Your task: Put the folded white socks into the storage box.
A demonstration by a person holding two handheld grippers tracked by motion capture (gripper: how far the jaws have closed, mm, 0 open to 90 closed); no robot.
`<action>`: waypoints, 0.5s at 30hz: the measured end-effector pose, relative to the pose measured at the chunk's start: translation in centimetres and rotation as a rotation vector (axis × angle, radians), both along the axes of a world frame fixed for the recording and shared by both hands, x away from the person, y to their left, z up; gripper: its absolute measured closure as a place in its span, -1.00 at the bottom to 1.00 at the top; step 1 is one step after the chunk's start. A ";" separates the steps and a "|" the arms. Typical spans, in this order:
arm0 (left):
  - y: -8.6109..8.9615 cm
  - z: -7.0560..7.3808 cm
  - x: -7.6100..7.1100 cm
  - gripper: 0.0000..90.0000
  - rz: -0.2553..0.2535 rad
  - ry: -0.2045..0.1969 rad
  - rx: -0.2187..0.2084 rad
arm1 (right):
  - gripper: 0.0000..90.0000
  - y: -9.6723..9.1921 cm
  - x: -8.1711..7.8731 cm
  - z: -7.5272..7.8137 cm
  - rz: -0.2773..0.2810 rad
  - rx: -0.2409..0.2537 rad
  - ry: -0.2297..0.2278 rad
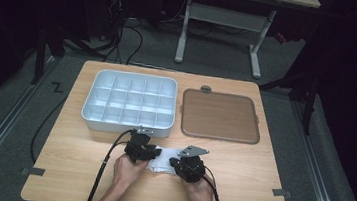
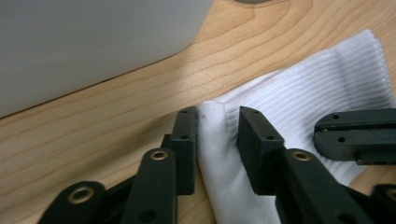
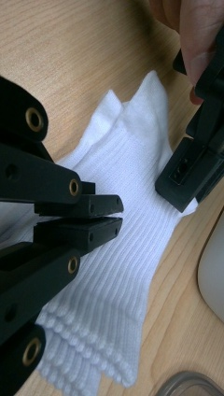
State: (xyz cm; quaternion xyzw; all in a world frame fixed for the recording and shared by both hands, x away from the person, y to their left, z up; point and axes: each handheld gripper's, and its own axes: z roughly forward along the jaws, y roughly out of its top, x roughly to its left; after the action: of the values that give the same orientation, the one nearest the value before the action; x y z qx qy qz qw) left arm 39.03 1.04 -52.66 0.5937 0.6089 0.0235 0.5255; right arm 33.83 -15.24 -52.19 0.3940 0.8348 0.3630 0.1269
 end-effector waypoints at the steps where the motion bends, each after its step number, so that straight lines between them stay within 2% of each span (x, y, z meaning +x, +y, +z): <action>1: 0.0 0.0 0.0 0.60 -0.004 0.003 -0.005 | 0.95 0.0 0.0 0.0 0.001 0.001 -0.001; 6: 0.2 0.1 -0.2 0.82 -0.018 -0.014 0.001 | 0.95 0.0 0.0 0.0 0.001 -0.003 -0.005; 9: 0.3 0.3 -0.4 0.85 -0.025 -0.014 0.000 | 0.95 0.0 0.0 0.0 0.001 -0.001 -0.005; 15: 0.7 1.3 -0.9 0.87 -0.026 -0.007 -0.031 | 0.95 0.0 -0.1 0.0 -0.002 -0.007 -0.008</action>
State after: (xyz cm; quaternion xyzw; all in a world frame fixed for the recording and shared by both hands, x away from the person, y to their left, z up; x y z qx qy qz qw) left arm 38.13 1.79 -51.34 0.5933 0.5995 0.0095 0.5371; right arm 33.76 -15.24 -52.17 0.3929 0.8351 0.3616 0.1320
